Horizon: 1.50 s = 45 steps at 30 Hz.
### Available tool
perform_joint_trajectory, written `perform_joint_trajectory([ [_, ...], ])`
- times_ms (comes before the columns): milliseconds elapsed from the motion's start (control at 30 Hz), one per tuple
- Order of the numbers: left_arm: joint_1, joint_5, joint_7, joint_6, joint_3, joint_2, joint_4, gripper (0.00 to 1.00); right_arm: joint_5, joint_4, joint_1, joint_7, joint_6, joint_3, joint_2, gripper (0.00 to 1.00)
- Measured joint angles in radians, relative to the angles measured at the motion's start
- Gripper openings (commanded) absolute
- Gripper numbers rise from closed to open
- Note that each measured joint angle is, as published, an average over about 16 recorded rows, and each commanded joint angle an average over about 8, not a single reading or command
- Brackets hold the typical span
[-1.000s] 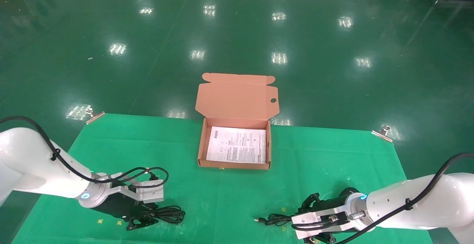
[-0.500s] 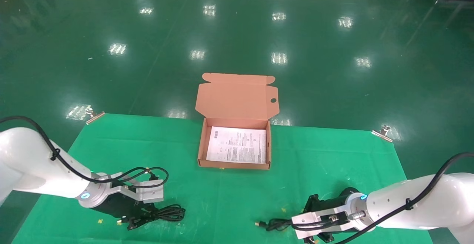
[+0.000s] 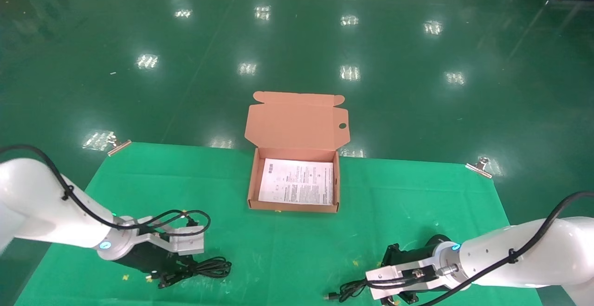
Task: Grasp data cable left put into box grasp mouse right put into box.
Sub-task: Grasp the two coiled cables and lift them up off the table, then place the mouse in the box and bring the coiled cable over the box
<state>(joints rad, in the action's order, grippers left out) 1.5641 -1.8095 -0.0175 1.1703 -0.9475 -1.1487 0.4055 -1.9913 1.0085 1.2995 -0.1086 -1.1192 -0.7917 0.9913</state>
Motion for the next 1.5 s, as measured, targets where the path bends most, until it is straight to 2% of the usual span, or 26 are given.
perform_joint_trajectory([
  [367,0.082,-0.045,0.061,-0.01,0.007,0.093,0.262,0.0,0.034,0.168,0.1,0.137,0.014,0.109,-0.129,0.0],
  [567,0.119,-0.099,0.145,-0.038,0.009,0.13,0.439,0.0,0.041,0.223,0.189,0.178,0.06,0.167,-0.143,0.0],
  [800,0.162,-0.179,0.226,-0.091,0.01,0.122,0.551,0.0,0.061,0.177,0.307,0.151,0.137,0.205,-0.053,0.0],
  [1100,0.229,-0.271,0.269,-0.154,0.007,0.067,0.541,0.0,0.11,0.01,0.432,0.043,0.225,0.221,0.11,0.0],
  [1300,0.259,-0.308,0.274,-0.163,0.001,0.05,0.519,0.0,0.136,-0.079,0.47,-0.013,0.254,0.224,0.173,0.0],
  [1500,0.265,-0.332,0.284,-0.141,-0.01,0.066,0.522,0.0,0.145,-0.121,0.47,-0.034,0.265,0.221,0.204,0.0],
])
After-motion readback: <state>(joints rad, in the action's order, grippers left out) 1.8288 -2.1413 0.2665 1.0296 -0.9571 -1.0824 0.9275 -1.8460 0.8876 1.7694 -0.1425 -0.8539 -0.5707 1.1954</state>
